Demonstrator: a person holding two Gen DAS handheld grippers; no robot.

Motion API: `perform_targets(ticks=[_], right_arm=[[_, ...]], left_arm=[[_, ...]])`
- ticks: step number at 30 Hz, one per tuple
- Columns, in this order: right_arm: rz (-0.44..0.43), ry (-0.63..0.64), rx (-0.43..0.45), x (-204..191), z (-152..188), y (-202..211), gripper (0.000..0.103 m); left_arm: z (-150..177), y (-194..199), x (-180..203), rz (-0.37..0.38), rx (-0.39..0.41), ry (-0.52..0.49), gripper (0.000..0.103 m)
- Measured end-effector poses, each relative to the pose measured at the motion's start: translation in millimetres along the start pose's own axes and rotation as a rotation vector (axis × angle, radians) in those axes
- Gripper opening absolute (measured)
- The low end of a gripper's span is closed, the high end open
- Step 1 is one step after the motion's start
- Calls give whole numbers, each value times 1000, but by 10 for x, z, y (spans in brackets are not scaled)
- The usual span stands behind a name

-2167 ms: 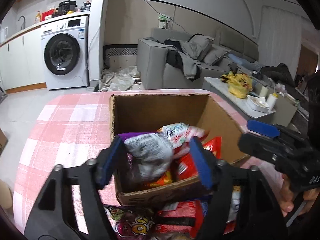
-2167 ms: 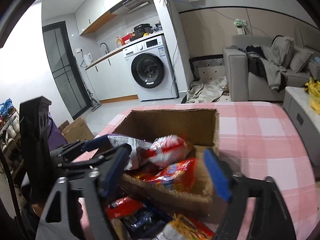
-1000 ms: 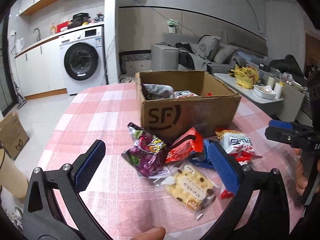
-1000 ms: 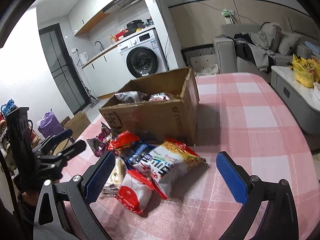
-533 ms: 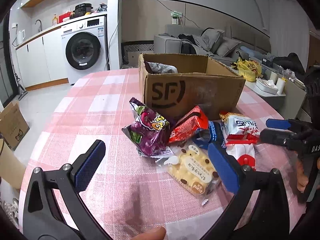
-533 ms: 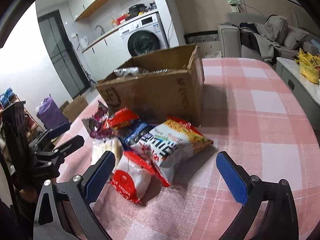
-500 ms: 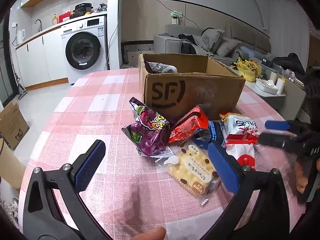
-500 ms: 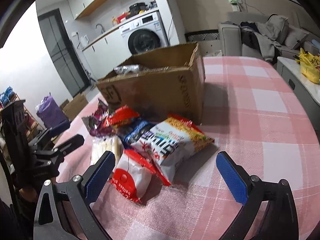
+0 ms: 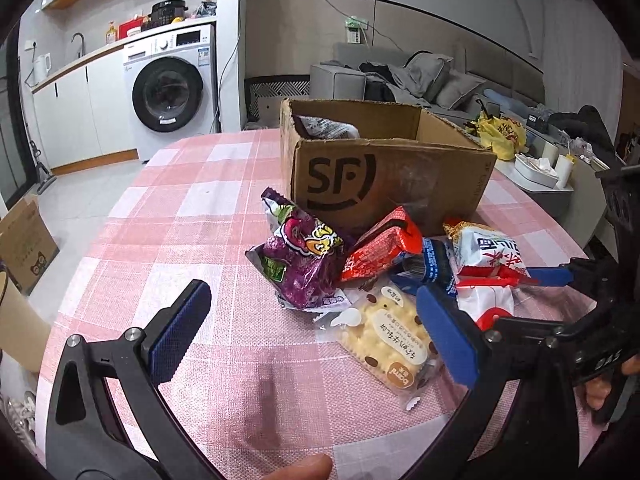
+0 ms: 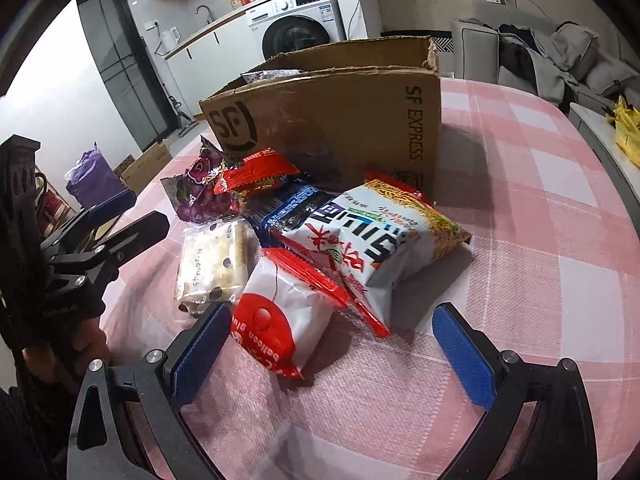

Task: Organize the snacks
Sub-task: 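Move both tools back over the snack pile beside the box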

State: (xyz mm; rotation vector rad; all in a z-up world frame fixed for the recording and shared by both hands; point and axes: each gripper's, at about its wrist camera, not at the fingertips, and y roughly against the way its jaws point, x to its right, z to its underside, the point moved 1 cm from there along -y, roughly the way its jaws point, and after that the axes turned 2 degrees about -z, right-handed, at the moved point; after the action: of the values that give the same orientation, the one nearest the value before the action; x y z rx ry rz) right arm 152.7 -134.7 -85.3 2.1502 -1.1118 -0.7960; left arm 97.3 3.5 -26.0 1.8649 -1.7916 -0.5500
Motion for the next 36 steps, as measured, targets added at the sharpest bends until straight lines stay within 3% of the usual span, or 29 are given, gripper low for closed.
perform_targets(ticks=[13, 20, 25, 30, 36], right_arm=[[104, 19, -69, -100, -26, -187, 103], [95, 52, -74, 28, 109, -51, 102], [57, 43, -52, 111, 135, 38, 84], [28, 53, -57, 57, 132, 58, 76], [27, 101, -59, -56, 238, 118, 76]], left_arm=[[10, -68, -32, 6, -15, 10, 102], [11, -72, -32, 6, -15, 11, 102], [10, -104, -47, 8, -18, 13, 102], [16, -106, -46, 8, -19, 11, 102], [18, -107, -47, 8, -20, 12, 102]])
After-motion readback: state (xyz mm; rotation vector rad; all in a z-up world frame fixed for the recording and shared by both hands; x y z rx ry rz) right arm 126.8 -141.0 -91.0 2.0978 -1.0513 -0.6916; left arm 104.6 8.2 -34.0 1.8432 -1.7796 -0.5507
